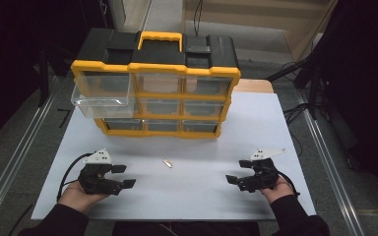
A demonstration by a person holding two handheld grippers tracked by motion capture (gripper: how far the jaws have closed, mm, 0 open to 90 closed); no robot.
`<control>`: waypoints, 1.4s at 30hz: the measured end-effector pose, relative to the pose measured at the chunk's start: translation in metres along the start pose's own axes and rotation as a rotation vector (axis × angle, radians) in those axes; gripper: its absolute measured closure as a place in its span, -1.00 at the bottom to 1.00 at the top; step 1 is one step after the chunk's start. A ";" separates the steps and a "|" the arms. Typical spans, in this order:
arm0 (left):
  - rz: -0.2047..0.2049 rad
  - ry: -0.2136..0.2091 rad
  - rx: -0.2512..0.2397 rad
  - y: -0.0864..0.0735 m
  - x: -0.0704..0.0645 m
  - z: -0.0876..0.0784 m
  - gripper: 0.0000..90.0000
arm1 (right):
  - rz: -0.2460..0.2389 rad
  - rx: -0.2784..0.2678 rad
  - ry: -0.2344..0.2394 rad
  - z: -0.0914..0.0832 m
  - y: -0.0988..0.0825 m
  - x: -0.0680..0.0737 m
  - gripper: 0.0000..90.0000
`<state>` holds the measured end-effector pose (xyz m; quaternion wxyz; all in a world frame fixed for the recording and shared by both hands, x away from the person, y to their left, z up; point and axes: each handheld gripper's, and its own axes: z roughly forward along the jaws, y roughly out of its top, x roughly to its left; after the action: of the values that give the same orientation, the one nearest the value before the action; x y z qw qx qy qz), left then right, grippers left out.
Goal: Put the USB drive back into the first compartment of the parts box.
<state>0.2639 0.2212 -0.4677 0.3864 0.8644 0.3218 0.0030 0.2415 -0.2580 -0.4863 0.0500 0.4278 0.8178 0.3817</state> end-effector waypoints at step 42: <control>0.006 -0.009 0.003 0.000 -0.002 0.000 -0.28 | 0.016 0.019 0.004 0.001 -0.001 -0.001 -0.66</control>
<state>0.2618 0.2200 -0.4676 0.3864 0.8660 0.3174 -0.0003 0.2421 -0.2586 -0.4882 0.0414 0.4341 0.8179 0.3752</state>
